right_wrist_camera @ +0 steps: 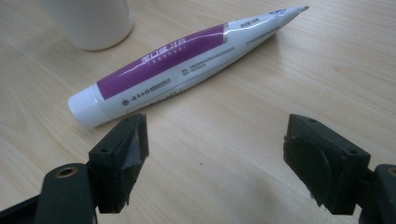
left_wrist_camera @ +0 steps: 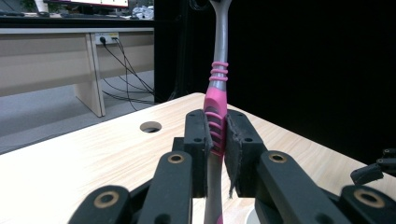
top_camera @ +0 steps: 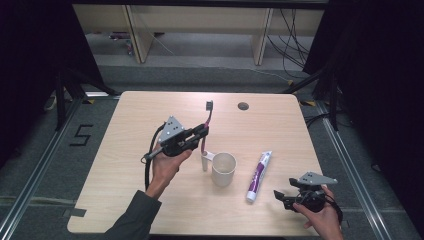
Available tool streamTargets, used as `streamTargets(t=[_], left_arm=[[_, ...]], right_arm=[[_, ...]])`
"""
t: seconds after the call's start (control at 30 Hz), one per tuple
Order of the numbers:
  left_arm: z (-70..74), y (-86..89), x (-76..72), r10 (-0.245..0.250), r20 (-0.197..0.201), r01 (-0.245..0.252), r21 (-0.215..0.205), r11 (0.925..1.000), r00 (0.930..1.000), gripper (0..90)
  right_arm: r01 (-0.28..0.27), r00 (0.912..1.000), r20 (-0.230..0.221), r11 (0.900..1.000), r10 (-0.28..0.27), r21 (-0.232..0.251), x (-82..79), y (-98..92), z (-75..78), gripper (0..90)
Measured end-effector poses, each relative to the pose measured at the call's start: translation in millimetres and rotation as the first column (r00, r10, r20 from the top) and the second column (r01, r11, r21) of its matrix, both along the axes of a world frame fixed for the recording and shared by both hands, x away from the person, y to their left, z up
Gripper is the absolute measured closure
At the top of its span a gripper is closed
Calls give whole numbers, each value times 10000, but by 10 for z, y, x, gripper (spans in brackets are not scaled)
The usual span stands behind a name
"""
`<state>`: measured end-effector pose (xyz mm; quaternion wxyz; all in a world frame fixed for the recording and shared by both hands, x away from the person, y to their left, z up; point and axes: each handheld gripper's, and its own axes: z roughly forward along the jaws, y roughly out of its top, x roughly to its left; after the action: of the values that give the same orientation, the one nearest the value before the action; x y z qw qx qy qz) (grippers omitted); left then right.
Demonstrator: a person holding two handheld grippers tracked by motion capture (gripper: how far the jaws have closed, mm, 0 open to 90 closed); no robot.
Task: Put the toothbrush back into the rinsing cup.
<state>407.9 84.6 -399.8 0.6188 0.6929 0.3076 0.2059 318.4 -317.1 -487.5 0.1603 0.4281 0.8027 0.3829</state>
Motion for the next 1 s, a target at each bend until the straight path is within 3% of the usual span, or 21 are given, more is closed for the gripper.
streamTargets(t=[0.73,1.0], left_arm=[[-165,-89,33,-148,-95,150,222,9996,9998,793],[-274,-82,19,-283,-161,290,494,9984,9995,791]], right_arm=[[-8,10000,26,10000,8,10,0,-3,3,229],[-24,10000,-21,10000,24,9,-5,0,2,229]])
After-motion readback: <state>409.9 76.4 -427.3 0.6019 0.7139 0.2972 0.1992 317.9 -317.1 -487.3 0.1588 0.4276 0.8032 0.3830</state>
